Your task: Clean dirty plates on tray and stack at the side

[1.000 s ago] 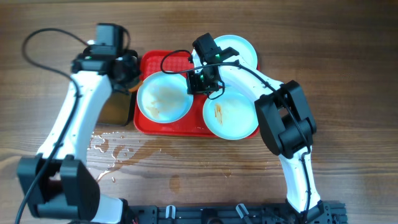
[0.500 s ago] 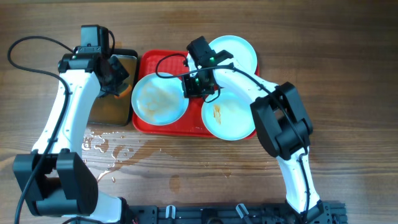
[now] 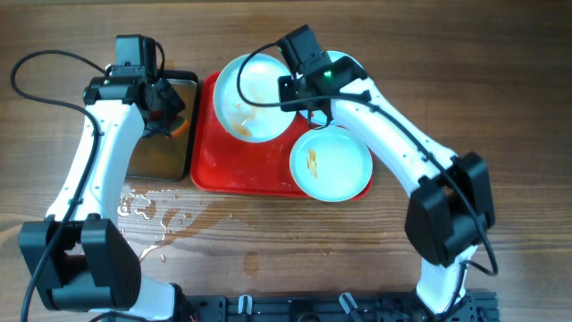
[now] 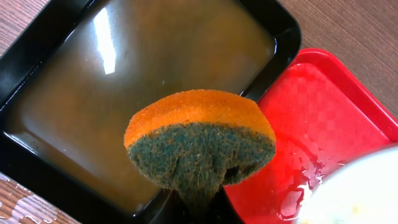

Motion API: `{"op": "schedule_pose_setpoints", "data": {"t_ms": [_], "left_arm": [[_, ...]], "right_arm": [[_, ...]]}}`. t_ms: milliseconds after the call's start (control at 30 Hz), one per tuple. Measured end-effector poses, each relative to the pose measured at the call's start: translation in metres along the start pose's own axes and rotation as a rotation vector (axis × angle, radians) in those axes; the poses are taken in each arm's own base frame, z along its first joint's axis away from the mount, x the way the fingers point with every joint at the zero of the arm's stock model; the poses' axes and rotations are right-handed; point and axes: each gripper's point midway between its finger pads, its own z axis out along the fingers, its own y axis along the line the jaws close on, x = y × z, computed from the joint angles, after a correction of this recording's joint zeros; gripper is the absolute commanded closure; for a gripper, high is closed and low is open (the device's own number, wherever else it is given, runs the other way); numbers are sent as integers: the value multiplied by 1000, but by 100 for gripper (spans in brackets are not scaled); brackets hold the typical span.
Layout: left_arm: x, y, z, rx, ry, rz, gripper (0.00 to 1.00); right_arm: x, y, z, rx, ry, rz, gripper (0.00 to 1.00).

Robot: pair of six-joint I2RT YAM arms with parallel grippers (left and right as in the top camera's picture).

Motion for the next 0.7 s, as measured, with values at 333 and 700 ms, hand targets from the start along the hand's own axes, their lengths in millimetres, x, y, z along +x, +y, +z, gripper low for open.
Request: {"op": "schedule_pose_setpoints", "data": {"t_ms": [333,700], "left_arm": [[0,0,0,1,-2,0,96],[0,0,0,1,-2,-1,96]], "right_arm": [[-6,10,-30,348,-214,-147,96],[-18,21,-92,701,-500,-235,96]]}}
